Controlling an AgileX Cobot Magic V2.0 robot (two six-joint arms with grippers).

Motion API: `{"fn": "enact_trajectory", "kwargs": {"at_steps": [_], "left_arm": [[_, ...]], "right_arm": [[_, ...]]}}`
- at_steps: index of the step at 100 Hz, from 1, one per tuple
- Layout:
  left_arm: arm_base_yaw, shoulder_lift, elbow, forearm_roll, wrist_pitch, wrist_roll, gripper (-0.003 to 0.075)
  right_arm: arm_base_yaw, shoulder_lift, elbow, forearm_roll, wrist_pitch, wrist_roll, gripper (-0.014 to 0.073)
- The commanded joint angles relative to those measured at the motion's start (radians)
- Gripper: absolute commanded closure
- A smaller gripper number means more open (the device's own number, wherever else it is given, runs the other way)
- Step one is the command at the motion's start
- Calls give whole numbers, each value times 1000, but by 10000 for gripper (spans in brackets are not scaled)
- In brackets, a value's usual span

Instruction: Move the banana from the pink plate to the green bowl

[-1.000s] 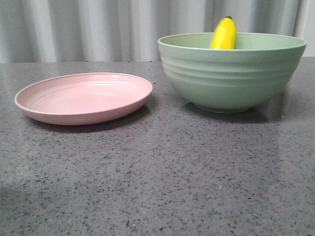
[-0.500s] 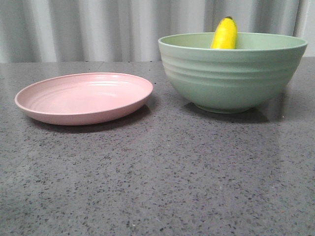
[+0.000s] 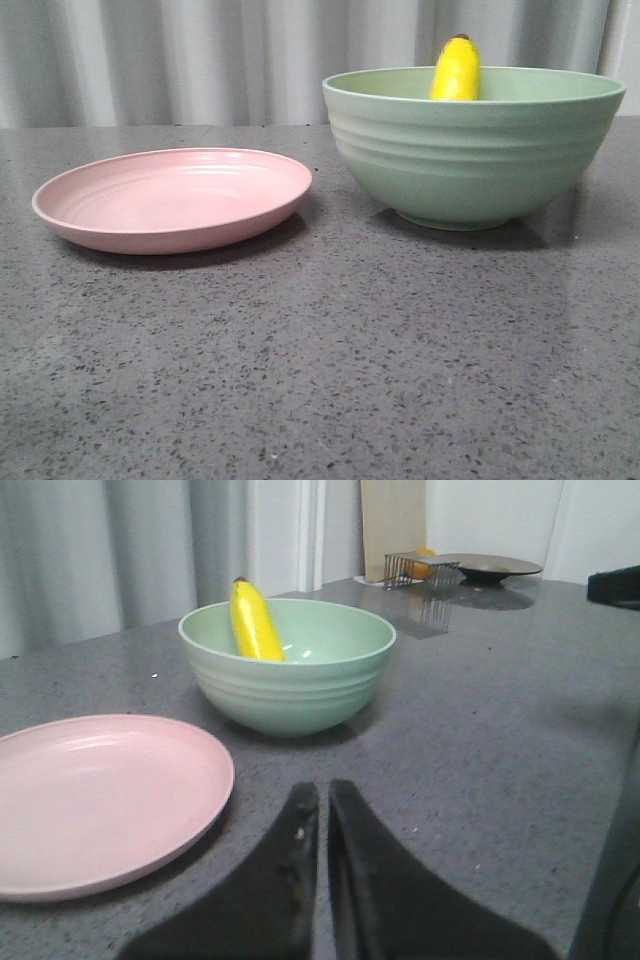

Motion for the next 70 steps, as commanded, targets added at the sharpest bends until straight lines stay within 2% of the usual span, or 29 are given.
{"fn": "enact_trajectory", "kwargs": {"at_steps": [1,8,23,30,54,70], "left_arm": [[57,8,11,16,-79,-10,739],[142,8,58,10,-119,-10,739],[355,6,202,12,-376,-10,739],[448,-18,243,12,-424,-10,739],[735,-140,303,12,-414,1,739],[856,-256,303,10,-186,24,739]], "right_arm": [[-1,-7,-24,-9,-70,-8,668],[-1,-7,-24,-9,-70,-8,668],[-1,-7,-24,-9,-70,-8,668],[-1,-7,-24,-9,-70,-8,668],[-1,-7,-24,-9,-70,-8,668],[-1,-7,-24,-9,-70,-8,668]]}}
